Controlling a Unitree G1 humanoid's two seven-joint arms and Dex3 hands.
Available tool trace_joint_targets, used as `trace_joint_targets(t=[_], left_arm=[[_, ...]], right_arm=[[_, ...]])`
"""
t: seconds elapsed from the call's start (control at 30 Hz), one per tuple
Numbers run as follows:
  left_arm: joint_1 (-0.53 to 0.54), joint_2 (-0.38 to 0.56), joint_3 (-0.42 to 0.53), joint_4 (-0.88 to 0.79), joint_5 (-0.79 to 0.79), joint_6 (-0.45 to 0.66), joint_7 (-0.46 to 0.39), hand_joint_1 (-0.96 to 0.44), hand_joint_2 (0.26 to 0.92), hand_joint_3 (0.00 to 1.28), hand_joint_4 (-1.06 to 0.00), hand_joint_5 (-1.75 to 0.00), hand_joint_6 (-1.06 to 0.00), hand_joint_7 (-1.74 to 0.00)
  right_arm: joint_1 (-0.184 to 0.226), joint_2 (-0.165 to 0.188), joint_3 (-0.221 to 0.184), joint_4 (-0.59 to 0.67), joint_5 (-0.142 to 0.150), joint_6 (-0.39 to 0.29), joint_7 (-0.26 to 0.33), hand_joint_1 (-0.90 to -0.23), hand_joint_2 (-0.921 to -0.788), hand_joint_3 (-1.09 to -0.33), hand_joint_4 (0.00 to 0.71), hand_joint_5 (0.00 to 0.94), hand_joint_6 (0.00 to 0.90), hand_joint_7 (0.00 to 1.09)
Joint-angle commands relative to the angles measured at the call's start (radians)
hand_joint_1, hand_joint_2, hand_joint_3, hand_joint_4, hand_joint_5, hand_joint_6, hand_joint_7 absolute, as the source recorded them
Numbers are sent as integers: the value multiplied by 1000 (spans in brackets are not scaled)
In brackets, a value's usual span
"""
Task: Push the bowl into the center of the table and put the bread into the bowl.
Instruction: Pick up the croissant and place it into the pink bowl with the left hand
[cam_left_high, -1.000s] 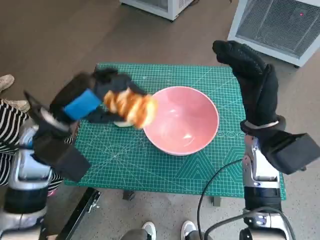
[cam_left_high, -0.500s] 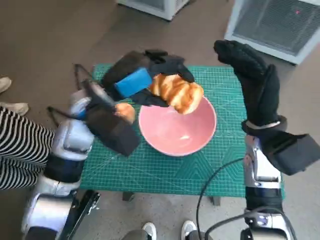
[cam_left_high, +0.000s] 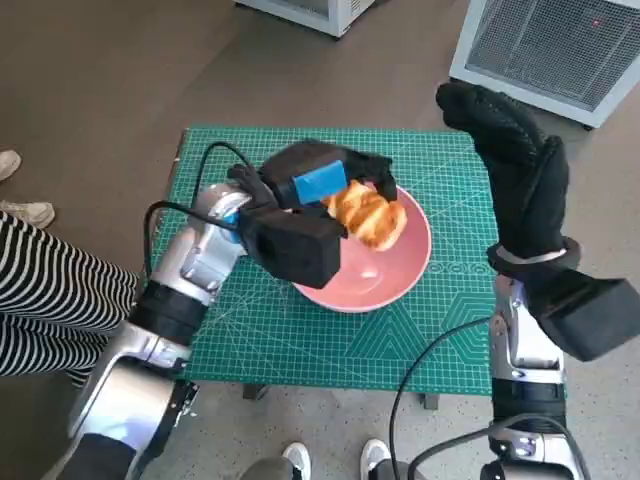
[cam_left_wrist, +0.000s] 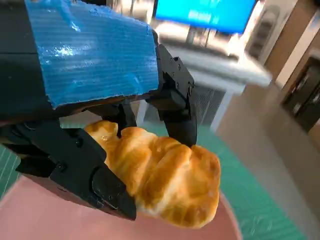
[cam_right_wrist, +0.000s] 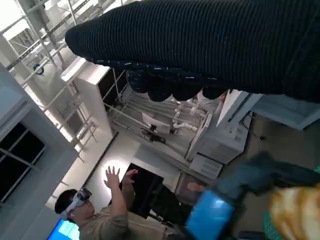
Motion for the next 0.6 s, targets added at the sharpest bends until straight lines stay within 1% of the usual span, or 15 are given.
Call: trace_joint_targets(t=[0.03, 0.1, 0.17, 0.27, 0.43, 0.6], left_arm=[[-29, -1, 0, 18, -30, 43, -94, -241, 905, 39, -393, -217, -277, -428], [-27, 3, 8, 16, -49, 57, -132, -313, 901, 22, -285, -111, -236, -335], [-24, 12, 20, 4, -74, 65, -173, -373, 896, 11, -196, -45, -203, -271], [-12, 32, 40, -25, -106, 63, -209, -429, 884, 4, -120, -15, -172, -228], [17, 83, 77, -88, -132, 28, -215, -473, 871, 1, -62, -2, -144, -192], [52, 137, 125, -181, -170, 17, -231, -459, 853, 0, -40, -1, -148, -144]], right_arm=[[32, -12, -10, -16, -1, 21, -11, -766, -921, -707, 189, 5, 2, 593], [34, -13, -11, -20, -1, 24, -13, -761, -921, -708, 189, 5, 2, 594], [35, -12, -13, -21, 1, 24, -13, -758, -921, -708, 190, 5, 2, 594], [35, -12, -15, -20, 2, 24, -13, -759, -921, -708, 190, 5, 2, 595], [33, -10, -17, -16, -1, 23, -14, -758, -921, -708, 190, 5, 2, 595], [29, -9, -17, -11, -3, 22, -15, -754, -921, -709, 188, 3, 2, 596]])
